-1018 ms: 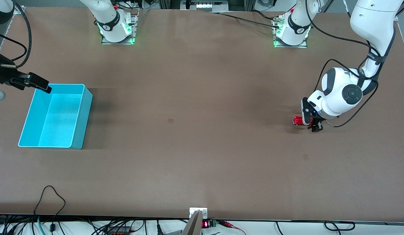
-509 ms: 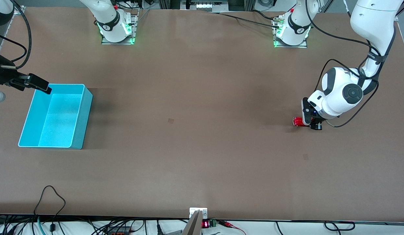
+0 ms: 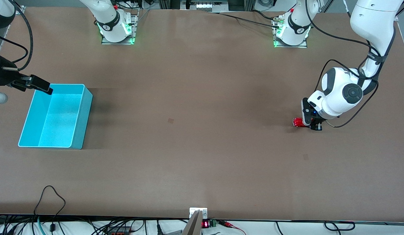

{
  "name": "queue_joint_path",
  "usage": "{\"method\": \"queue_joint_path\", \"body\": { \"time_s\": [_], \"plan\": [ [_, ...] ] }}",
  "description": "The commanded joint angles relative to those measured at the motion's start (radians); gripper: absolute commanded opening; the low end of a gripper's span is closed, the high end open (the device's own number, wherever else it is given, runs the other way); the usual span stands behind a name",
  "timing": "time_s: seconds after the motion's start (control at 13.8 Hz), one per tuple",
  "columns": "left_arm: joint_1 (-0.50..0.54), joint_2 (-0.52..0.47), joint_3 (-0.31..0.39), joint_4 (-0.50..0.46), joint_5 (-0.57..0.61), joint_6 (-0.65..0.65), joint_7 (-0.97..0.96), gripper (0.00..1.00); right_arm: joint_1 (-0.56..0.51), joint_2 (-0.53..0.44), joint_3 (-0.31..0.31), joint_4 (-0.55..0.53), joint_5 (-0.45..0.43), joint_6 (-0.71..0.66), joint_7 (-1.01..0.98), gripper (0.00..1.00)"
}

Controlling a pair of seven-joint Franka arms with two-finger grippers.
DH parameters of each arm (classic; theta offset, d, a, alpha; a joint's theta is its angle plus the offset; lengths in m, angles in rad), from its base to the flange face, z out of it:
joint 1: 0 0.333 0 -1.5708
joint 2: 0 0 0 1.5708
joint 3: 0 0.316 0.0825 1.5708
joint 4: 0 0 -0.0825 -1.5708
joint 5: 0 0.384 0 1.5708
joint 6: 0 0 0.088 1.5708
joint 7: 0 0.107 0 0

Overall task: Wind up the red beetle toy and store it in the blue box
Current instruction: 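Pull the car backward along the table with the left gripper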

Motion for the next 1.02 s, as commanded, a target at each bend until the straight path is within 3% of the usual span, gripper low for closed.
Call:
{"method": "queue_joint_path", "body": {
  "time_s": [0.0,0.58,0.95],
  "plan": [
    [0.009,0.010,-0.009,0.005,0.005,0.007,0.013,0.29,-0.001,0.072,0.007,0.022,0.008,-0.045,-0.012,1.00],
    [0.011,0.019,-0.009,0.010,0.005,0.005,0.013,0.28,0.007,0.083,0.015,0.024,0.006,-0.081,-0.011,1.00],
    [0.078,0.021,-0.007,0.040,0.016,-0.022,0.062,0.28,0.003,0.098,0.015,0.024,0.006,-0.081,-0.015,1.00]
  ]
}}
